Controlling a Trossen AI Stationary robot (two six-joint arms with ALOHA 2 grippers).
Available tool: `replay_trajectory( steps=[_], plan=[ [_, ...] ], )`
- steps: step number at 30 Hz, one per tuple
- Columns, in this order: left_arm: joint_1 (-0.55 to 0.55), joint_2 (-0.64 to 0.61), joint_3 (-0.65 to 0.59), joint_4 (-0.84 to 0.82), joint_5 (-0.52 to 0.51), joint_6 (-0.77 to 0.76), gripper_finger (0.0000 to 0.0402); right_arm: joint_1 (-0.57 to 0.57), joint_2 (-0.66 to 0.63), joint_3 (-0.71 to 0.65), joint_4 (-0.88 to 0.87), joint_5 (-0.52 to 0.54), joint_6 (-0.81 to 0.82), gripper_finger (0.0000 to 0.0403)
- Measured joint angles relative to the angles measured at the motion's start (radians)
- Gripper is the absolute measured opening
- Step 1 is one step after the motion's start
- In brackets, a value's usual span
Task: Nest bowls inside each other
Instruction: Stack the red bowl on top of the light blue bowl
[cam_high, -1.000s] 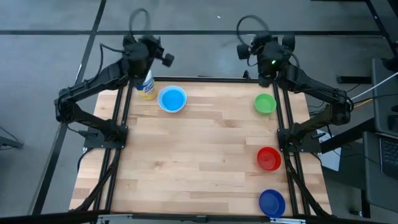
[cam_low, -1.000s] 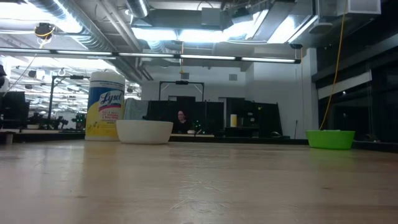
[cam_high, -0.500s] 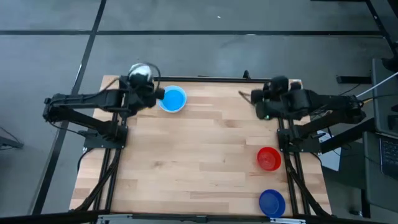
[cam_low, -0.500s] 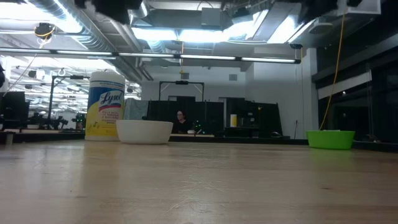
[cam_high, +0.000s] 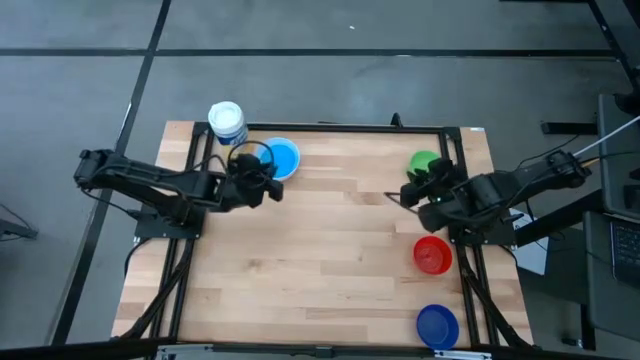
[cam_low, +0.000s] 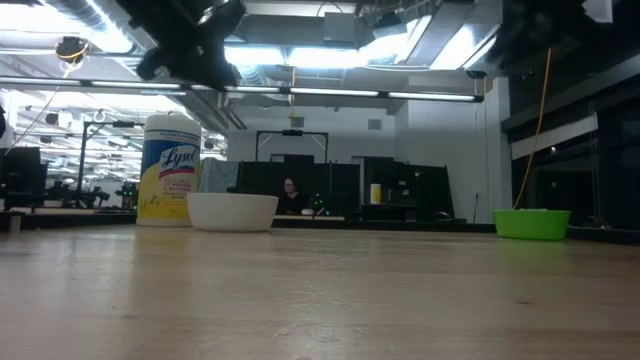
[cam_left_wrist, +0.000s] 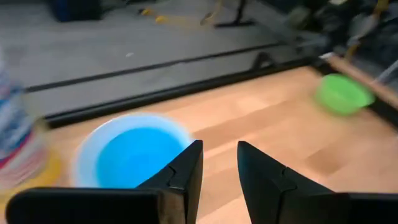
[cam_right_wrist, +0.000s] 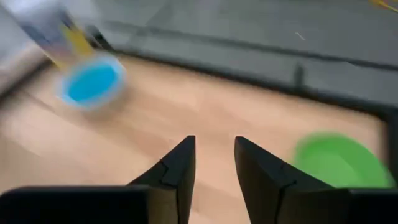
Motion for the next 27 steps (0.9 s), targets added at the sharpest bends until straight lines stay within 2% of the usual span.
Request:
replay_trajectory(
  steps=[4,6,8,11,16,20,24,27],
  plan=[
    [-0.002,0.022,-0.009,0.207,-0.012,0.141,0.0096,0.046,-0.074,0.000,0.242,0.148,-0.206,0.0103],
    [-0.001,0.035,-0.009,0.301,-0.011,0.215,0.0097,0.055,-0.110,0.000,0.339,0.148,-0.345,0.0096],
    [0.000,0.056,-0.009,0.444,0.033,0.281,0.0098,0.059,-0.134,0.000,0.428,0.109,-0.462,0.0088],
    [-0.002,0.104,-0.009,0.653,0.157,0.360,0.0098,0.059,-0.147,0.000,0.591,0.038,-0.642,0.0074],
    [-0.024,0.180,-0.009,0.987,0.245,0.458,0.0098,0.049,-0.143,0.001,0.887,-0.133,-0.906,0.0052],
    [-0.005,0.207,-0.009,1.140,0.420,0.467,0.0098,0.045,-0.118,0.001,1.034,-0.245,-0.992,0.0046],
    [0.014,0.194,-0.009,1.157,0.593,0.439,0.0100,0.043,-0.070,0.001,1.095,-0.290,-0.999,0.0051],
    [0.018,0.156,-0.009,1.126,0.613,0.459,0.0100,0.041,-0.033,0.001,1.100,-0.303,-0.962,0.0063]
  ],
)
